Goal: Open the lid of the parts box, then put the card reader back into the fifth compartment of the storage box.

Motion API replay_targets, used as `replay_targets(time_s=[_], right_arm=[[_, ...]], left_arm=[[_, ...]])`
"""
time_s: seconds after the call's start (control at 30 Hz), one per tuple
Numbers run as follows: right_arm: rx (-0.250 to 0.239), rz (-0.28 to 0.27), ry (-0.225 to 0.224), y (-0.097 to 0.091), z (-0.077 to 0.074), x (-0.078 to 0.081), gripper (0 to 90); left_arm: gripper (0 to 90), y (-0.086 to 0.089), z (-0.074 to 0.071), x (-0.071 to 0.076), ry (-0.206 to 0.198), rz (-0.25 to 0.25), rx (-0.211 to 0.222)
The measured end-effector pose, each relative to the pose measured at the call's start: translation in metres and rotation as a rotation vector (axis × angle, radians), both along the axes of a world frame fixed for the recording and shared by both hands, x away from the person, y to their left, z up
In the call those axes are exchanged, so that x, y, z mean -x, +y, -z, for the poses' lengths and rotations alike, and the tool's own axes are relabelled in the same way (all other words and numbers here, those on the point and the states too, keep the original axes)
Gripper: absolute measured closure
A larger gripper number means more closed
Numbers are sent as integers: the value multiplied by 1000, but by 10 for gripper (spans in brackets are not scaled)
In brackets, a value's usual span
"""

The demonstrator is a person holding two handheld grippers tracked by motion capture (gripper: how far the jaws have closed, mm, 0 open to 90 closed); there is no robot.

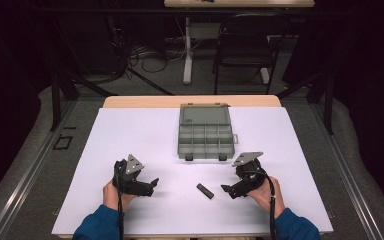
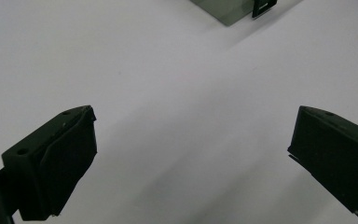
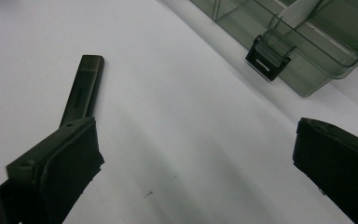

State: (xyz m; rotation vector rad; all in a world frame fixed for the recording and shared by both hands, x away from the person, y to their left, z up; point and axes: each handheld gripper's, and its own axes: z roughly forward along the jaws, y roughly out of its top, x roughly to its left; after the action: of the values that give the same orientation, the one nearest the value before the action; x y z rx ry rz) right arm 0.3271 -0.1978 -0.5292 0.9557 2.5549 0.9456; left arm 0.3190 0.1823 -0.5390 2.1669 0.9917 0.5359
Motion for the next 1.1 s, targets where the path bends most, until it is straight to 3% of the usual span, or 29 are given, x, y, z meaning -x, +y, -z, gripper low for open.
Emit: replay_targets(time_s=[0.23,0.5,1.1], right_arm=[[-13,-9,24,1,1,1,0],[8,-17,49,7,0,2,0],[20,-41,39,30,-10,15,2]], left_arm=[[0,0,1,-1,0,-5,8],[0,2,0,0,-10,-12,5],[0,4,0,2,-17,-16,4]])
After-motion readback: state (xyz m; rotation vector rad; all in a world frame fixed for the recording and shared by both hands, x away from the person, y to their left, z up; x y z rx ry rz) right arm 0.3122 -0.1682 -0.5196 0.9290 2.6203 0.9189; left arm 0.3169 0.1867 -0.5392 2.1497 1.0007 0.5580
